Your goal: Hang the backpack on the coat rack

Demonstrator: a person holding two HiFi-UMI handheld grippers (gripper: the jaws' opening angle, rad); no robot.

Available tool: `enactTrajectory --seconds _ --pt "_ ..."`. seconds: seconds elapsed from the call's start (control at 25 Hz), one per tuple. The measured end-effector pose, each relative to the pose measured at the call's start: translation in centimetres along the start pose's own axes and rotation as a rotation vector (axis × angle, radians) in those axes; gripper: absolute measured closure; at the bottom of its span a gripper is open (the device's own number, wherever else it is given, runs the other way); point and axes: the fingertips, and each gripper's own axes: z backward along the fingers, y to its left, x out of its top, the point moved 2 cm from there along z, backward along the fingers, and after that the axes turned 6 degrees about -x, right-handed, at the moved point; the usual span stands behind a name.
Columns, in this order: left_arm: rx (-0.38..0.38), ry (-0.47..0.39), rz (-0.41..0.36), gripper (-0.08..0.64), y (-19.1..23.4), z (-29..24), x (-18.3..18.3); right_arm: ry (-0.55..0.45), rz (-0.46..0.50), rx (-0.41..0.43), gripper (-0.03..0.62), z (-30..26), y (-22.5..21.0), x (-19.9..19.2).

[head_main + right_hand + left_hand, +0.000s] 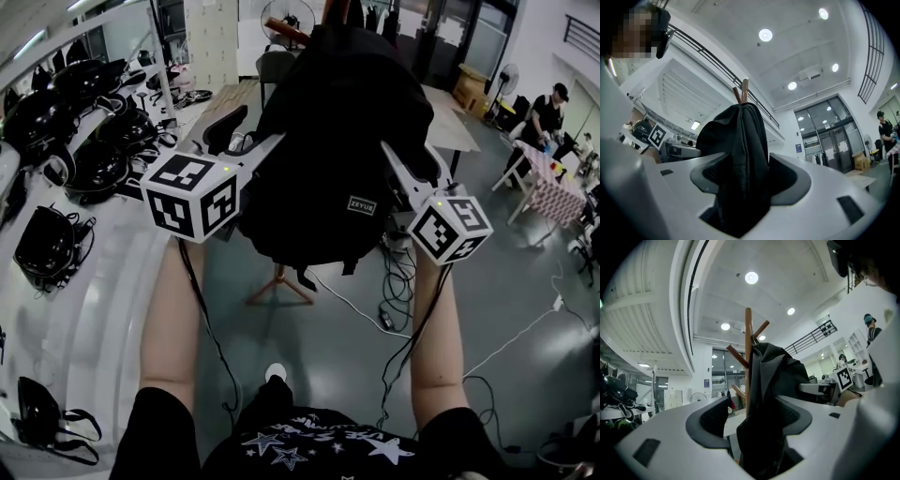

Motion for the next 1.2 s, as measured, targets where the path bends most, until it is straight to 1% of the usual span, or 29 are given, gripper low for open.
enactTrajectory --seconds 0.24,0.48,0.72,0.88,1.2 --pt "0.0 0.012 -0.011 0.253 -1.6 1.4 0.0 0.013 0.012 0.007 0.336 1.8 1.0 0.1" --pt "0.01 0.011 0.005 0.25 -1.4 2.2 -0.3 0.017 0.023 0.003 0.336 1.8 1.7 -0.1" --pt "0.011 -0.002 0.025 0.247 -0.9 1.0 -0.5 0.016 0.022 0.003 0.336 1.1 0.8 -0.1" --pt "0.018 -0.003 0.016 0.245 0.8 -0.9 -0.4 0.013 0.027 -0.011 0.337 -1.1 -0.5 -0.3" --pt "0.03 -0.008 0.024 0.245 6.8 -6.3 -1.4 0.038 0.059 -0.062 0.337 -8.1 -3.2 -1.8"
